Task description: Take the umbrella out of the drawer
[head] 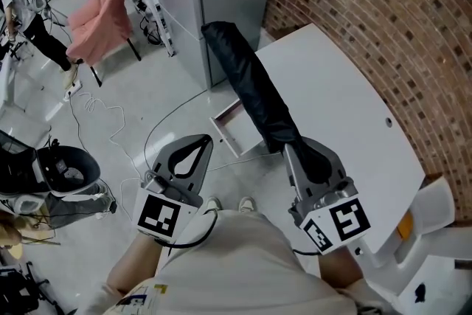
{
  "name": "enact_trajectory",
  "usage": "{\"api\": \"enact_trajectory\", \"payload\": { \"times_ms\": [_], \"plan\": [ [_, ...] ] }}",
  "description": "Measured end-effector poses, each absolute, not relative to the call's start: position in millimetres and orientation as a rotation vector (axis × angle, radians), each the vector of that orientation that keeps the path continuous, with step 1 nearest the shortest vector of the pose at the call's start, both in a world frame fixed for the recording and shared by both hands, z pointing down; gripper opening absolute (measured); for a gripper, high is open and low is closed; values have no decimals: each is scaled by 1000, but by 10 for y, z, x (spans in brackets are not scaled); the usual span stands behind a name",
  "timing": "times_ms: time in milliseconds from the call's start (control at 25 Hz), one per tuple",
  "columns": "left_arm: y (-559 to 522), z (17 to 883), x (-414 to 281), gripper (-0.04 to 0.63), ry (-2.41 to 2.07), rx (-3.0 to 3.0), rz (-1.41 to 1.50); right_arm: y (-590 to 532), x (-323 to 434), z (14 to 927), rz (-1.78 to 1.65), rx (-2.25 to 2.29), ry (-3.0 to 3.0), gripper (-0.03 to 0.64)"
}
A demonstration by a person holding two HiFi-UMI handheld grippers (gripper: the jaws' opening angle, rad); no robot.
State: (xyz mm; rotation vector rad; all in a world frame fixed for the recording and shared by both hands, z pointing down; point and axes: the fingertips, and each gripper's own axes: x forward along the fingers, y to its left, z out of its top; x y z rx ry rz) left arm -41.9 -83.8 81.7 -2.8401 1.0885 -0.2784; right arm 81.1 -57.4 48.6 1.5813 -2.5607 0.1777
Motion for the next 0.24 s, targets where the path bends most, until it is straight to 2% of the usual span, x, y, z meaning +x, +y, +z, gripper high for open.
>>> {"api": "enact_trajectory", "payload": {
  "times_ms": [240],
  "plan": [
    [-877,801,-364,8,1066,-2844,-289,-600,843,449,175,1592,-2553,17]
  ]
}}
